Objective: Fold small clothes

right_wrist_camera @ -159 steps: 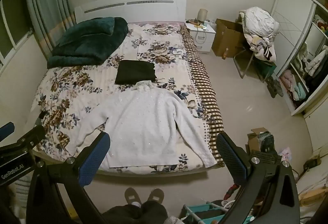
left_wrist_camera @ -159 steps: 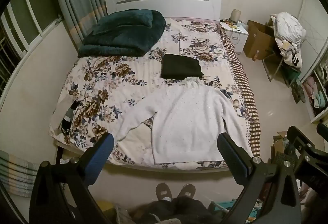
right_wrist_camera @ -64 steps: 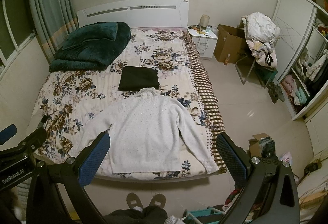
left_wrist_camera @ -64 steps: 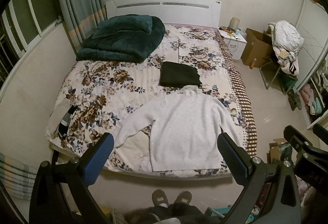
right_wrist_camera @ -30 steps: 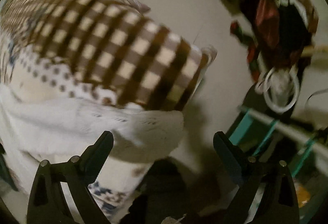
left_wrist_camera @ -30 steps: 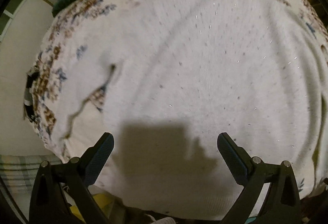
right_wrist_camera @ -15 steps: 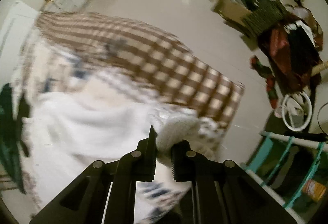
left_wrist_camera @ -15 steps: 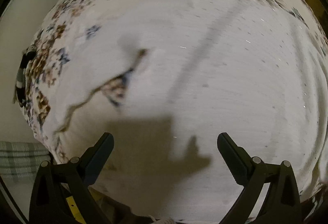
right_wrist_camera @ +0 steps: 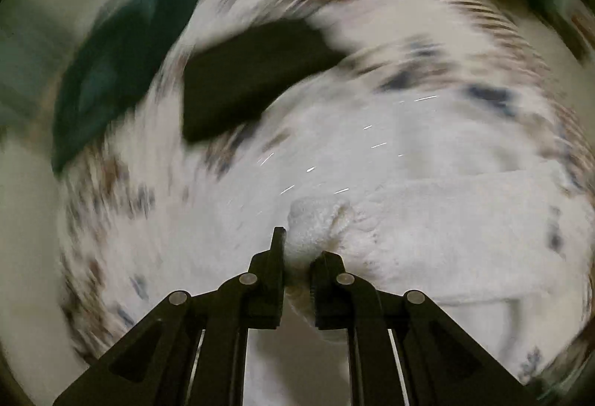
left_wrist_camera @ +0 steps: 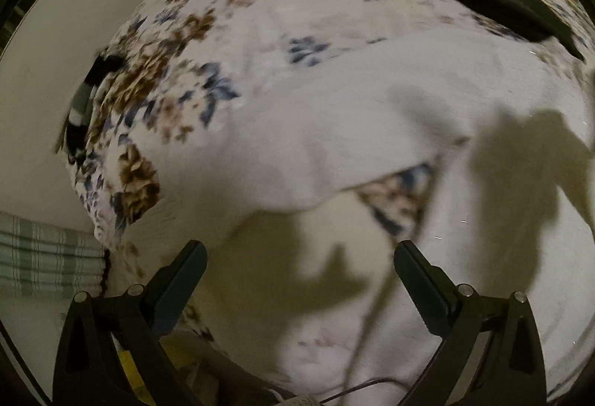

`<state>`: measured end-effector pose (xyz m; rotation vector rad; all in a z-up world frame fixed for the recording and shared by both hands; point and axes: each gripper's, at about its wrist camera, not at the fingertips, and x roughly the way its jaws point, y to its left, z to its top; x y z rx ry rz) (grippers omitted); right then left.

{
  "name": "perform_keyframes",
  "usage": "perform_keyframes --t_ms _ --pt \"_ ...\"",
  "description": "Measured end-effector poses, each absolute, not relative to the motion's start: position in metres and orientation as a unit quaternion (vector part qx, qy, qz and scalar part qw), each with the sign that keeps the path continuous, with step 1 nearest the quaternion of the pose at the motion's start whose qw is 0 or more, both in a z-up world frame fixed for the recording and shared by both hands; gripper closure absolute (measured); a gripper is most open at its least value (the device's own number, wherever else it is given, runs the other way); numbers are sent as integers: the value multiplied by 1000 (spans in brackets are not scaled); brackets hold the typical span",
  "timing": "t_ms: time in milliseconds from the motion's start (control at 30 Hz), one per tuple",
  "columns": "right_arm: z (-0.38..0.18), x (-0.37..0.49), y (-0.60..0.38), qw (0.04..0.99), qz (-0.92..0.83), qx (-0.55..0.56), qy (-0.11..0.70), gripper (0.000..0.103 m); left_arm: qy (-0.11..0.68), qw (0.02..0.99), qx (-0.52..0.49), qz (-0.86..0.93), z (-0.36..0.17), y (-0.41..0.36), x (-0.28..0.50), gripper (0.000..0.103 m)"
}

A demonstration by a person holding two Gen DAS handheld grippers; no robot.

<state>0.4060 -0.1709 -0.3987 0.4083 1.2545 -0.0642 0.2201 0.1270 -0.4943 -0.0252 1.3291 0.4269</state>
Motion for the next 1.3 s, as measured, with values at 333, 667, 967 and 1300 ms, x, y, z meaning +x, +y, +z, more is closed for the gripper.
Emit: perform_keyframes --t_ms 333,667,967,1300 --pt "-511 412 31 752 44 44 656 92 614 759 -34 213 -510 174 218 0" --pt "-484 367 -69 728 53 197 655 30 603 741 -155 253 -493 253 184 0" --pt "-492 309 -167 700 -47 206 682 29 542 655 -471 234 -551 319 133 6" --pt "-515 302 -173 689 -85 212 688 29 424 576 -623 316 -601 344 127 92"
